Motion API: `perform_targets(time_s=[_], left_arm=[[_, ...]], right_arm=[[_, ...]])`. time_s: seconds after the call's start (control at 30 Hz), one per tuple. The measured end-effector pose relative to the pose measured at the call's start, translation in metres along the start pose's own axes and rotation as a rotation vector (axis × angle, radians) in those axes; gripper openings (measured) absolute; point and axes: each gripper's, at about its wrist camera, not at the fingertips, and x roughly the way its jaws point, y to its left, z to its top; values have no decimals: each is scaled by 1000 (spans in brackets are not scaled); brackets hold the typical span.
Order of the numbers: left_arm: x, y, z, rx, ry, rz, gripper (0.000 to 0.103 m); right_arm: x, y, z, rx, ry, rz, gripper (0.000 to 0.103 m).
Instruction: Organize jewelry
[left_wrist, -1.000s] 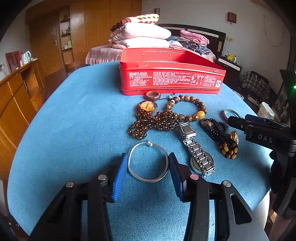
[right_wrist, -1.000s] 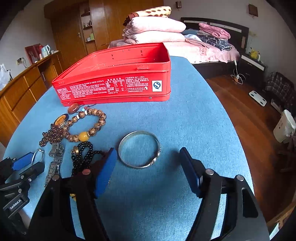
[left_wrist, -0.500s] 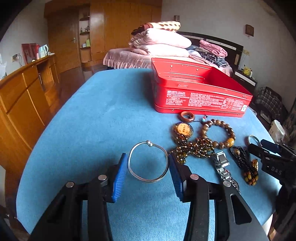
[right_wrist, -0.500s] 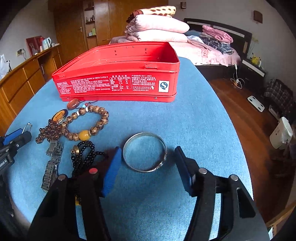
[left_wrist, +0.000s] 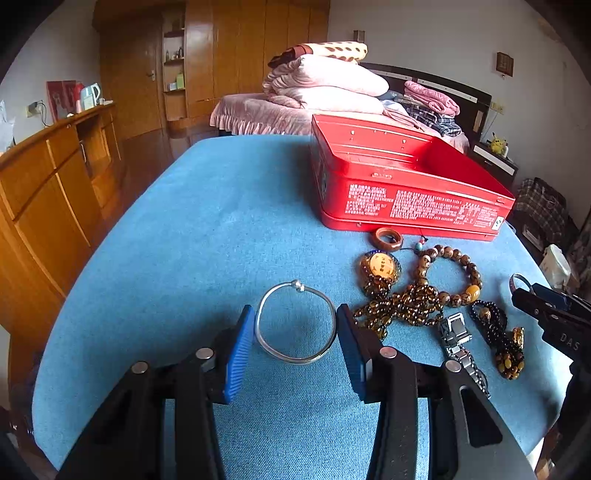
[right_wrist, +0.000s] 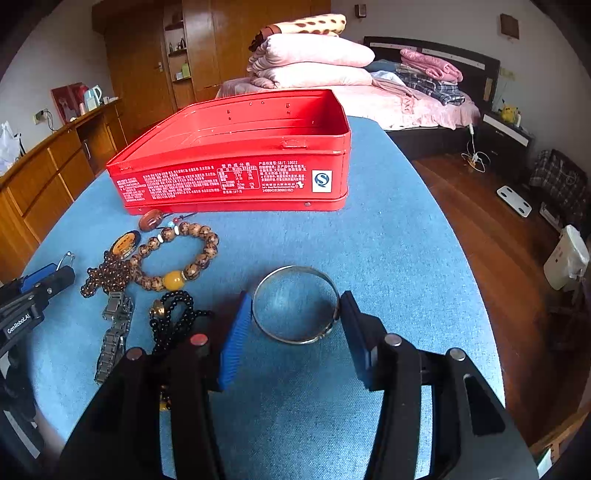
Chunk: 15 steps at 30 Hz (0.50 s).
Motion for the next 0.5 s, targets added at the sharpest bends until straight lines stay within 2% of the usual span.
perform_targets(time_s=[0.27, 0.5], left_arm=[[-6, -8, 20, 10, -42, -12, 45], [-14, -24, 49, 32, -99, -39, 45]], right_arm=[[-17, 0, 18, -24, -46, 3, 47], [-33, 4, 54, -54, -109, 28, 47]])
